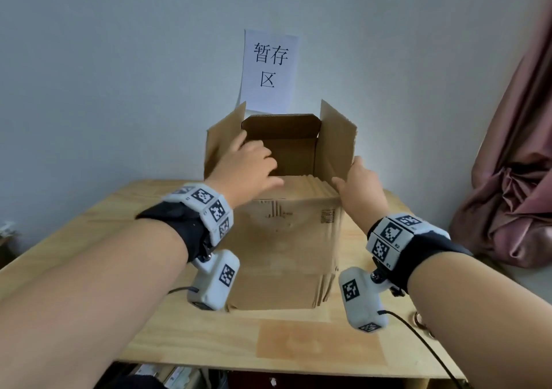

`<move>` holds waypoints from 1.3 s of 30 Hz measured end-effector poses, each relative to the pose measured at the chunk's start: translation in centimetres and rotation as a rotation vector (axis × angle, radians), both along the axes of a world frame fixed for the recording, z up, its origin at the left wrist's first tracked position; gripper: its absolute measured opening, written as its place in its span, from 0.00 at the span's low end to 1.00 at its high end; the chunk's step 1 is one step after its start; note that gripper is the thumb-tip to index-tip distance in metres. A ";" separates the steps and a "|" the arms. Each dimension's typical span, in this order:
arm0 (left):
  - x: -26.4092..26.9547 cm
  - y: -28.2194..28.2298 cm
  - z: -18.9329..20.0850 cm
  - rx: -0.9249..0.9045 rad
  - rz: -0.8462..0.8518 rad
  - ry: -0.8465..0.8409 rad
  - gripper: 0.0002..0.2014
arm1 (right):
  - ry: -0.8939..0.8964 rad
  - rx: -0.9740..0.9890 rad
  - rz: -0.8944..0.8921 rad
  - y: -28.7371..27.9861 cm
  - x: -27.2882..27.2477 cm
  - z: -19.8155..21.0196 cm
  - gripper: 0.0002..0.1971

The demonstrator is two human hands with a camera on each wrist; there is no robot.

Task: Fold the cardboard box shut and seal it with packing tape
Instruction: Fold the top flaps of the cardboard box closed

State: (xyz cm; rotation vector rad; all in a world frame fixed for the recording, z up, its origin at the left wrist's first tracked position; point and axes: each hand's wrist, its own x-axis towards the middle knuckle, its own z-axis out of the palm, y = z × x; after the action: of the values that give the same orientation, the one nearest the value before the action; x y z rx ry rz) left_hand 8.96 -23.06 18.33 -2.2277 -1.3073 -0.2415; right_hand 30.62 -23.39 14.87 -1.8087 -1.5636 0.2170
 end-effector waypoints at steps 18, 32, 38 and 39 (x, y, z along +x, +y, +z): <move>-3.3 -1.0 8.2 0.018 0.031 0.251 0.08 | -0.319 0.224 0.390 -3.9 -4.6 4.7 0.30; 1.1 0.3 4.8 -0.073 -0.001 -0.289 0.29 | 0.171 0.061 0.384 -3.0 -0.4 4.2 0.05; -1.7 2.6 1.9 -0.157 0.126 -0.359 0.38 | 0.311 0.098 0.255 -1.0 2.5 3.1 0.11; -1.9 3.1 1.6 -0.137 0.136 -0.356 0.38 | 0.315 0.104 0.239 -0.5 2.6 3.0 0.12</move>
State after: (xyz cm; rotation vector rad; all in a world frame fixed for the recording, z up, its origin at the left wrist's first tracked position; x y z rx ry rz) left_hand 7.01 -20.00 19.94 -2.2665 -1.7013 -0.5317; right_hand 33.27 -23.85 17.89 -1.4272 -1.5289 0.4991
